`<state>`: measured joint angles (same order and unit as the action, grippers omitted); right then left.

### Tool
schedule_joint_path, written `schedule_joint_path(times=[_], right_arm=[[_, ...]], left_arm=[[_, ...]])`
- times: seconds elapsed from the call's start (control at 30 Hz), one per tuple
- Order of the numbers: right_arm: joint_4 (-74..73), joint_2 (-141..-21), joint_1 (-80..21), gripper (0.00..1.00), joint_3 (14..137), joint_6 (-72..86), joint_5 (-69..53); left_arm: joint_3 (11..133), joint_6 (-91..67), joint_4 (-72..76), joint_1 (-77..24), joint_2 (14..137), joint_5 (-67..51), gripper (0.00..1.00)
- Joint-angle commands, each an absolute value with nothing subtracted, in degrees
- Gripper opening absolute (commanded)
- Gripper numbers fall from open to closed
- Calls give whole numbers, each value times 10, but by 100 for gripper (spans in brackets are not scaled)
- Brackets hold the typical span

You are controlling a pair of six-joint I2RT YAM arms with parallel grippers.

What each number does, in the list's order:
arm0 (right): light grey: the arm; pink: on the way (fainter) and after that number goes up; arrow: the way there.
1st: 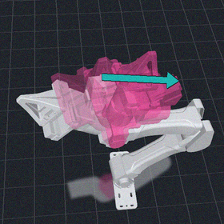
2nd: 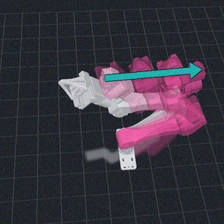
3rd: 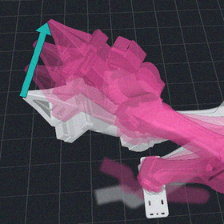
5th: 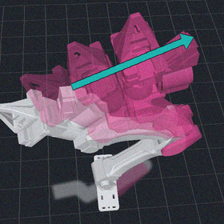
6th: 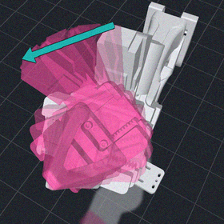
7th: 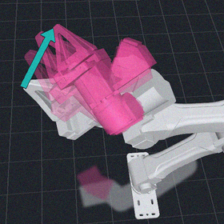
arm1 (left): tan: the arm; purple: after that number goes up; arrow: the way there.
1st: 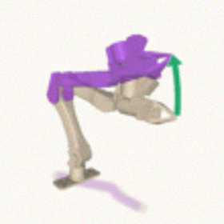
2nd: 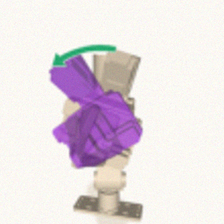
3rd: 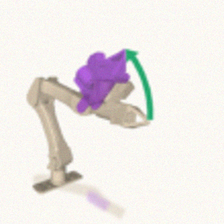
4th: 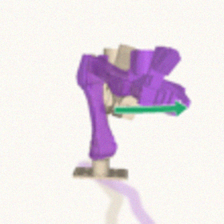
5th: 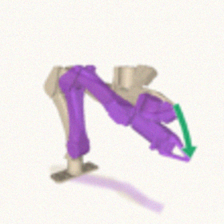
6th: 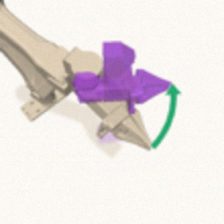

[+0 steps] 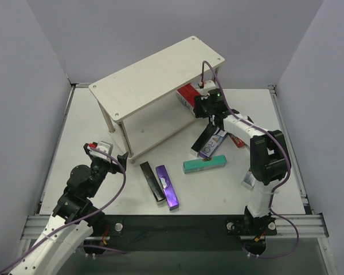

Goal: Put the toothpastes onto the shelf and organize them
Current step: Adjust the toothpaste on the shelf.

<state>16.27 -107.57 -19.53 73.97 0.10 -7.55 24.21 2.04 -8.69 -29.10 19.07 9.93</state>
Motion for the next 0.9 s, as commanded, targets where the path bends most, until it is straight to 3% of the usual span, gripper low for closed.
schedule_joint_path(times=[0.0, 0.53, 0.73, 0.87], right_arm=[[198, -1077, -194, 38, 757, 22, -40], [180, -1028, -198, 63, 736, 44, -30], [182, -977, -201, 63, 692, 81, -38], [172, -961, -201, 54, 668, 110, -36]], left_arm=[[248, 23, -56, -286, 193, 90, 97], [249, 21, -55, -283, 192, 83, 97], [249, 20, -55, -281, 193, 80, 97], [249, 19, -55, -280, 193, 78, 97]])
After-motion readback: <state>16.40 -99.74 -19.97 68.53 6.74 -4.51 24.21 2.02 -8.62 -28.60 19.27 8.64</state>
